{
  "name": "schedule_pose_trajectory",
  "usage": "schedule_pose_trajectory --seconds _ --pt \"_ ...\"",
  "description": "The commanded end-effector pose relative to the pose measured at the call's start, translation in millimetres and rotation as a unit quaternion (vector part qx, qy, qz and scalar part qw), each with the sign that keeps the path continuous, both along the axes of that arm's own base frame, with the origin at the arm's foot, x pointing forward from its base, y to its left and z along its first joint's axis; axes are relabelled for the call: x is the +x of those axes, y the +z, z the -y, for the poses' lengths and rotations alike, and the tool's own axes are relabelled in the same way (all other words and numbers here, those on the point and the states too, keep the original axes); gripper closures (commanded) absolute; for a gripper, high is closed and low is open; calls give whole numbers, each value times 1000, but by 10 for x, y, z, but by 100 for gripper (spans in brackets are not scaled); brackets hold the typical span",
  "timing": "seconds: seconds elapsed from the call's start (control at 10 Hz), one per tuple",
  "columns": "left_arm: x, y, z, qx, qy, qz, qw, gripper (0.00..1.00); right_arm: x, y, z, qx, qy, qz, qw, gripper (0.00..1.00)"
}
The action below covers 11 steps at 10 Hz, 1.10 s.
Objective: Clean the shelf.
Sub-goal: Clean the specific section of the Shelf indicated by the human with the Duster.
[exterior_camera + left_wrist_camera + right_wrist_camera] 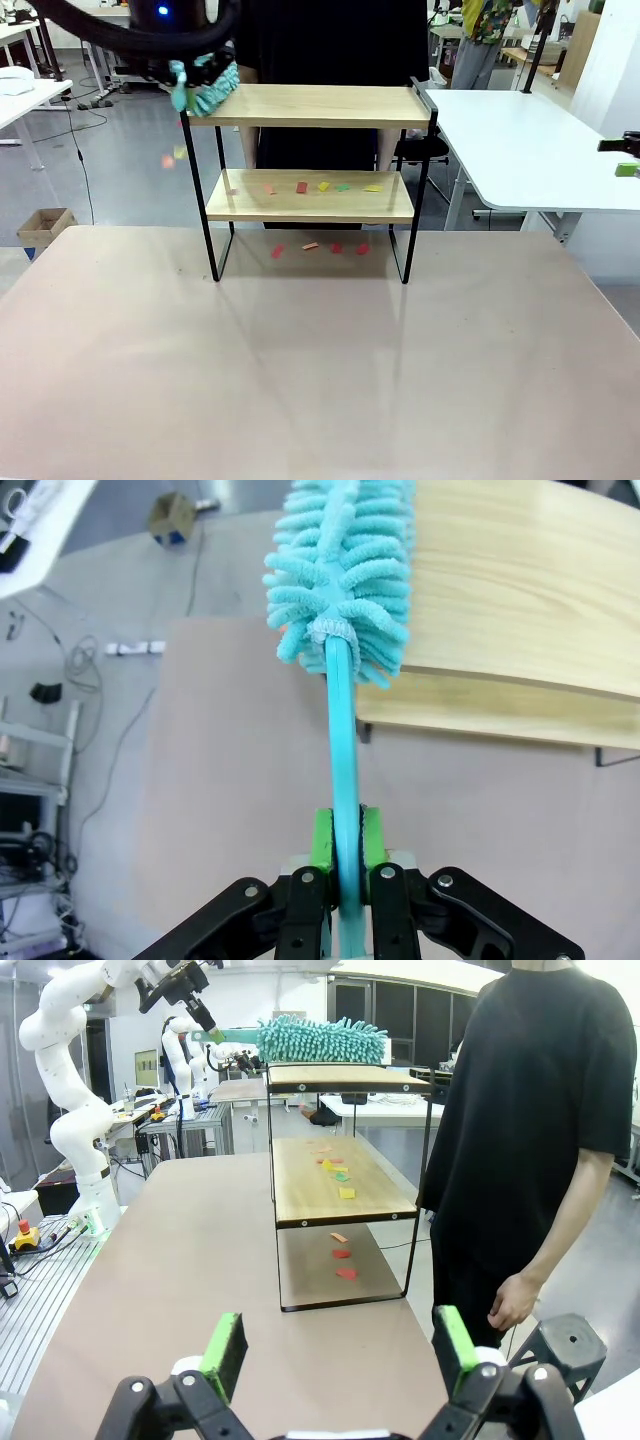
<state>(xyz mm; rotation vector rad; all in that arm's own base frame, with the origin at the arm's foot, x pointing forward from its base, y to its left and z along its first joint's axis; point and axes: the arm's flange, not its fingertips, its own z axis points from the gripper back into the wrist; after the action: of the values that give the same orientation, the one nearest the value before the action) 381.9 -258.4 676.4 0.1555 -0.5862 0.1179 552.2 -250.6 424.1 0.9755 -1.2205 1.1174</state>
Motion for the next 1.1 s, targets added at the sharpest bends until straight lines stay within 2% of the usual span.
schedule_pose_trajectory --seconds 0.0,0.1,0.2,0.6,0.7,0.8,1.0 --pt "-180 42 -164 25 9 38 999 87 5 34 -17 0 1 4 1000 0" --pt "-286 127 -129 -21 -23 51 998 87 5 34 -17 0 1 4 1000 0" --pt "-70 47 -69 9 2 11 1000 87 5 34 -17 0 1 4 1000 0" --pt "-98 28 -60 8 2 16 1000 87 5 34 -17 0 1 4 1000 0" --pt "-222 135 -60 -12 -31 53 998 87 5 34 -17 0 1 4 1000 0" --pt "-311 252 -167 -36 -86 65 994 87 5 34 -17 0 1 4 1000 0" --pt "-455 344 -463 -60 -190 64 978 87 5 34 -17 0 1 4 1000 0"
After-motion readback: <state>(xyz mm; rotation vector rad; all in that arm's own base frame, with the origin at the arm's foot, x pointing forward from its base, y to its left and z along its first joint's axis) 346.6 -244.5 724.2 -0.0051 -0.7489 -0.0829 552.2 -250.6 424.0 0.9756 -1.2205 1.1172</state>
